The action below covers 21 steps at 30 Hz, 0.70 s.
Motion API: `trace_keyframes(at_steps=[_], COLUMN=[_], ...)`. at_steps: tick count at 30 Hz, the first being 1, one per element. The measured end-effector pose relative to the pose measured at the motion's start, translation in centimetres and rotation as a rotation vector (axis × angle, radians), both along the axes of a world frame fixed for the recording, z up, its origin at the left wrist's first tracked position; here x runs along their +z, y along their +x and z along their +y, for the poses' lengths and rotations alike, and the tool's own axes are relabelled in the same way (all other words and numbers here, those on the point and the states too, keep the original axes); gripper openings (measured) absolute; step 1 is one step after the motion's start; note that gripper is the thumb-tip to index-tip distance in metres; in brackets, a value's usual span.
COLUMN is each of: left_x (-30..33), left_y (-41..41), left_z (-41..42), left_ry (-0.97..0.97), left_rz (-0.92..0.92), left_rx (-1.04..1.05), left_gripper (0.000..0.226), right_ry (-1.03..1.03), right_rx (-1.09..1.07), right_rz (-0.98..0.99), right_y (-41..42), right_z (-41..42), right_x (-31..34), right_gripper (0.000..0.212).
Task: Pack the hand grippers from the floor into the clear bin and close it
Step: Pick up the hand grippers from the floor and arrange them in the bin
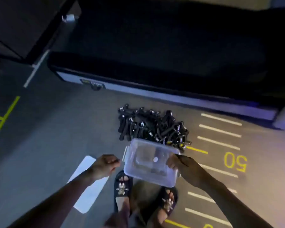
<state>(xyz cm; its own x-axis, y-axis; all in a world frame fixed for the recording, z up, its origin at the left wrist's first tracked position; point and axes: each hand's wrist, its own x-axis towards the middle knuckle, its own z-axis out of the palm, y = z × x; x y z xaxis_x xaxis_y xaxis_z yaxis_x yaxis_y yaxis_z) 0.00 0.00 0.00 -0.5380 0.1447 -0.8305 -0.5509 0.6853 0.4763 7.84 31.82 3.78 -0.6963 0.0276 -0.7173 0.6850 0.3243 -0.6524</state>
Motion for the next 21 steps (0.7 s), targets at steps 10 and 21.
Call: trace_keyframes(at_steps=[10,21], left_x=[-28.5,-35.5], left_y=[-6.0,-10.9], left_z=[-0.6,3.5], left_ry=[-0.052,0.026], left_rz=[0.300,0.322], left_rx=[0.045,0.172], left_gripper=[0.009,0.031], right_ry=[-0.114,-0.030], right_rx=[0.012,-0.084], right_rz=[-0.002,0.134], right_y=[1.3,4.2], right_z=[-2.4,-2.6], right_x=[-25.1,-30.7], right_gripper=[0.048,0.054])
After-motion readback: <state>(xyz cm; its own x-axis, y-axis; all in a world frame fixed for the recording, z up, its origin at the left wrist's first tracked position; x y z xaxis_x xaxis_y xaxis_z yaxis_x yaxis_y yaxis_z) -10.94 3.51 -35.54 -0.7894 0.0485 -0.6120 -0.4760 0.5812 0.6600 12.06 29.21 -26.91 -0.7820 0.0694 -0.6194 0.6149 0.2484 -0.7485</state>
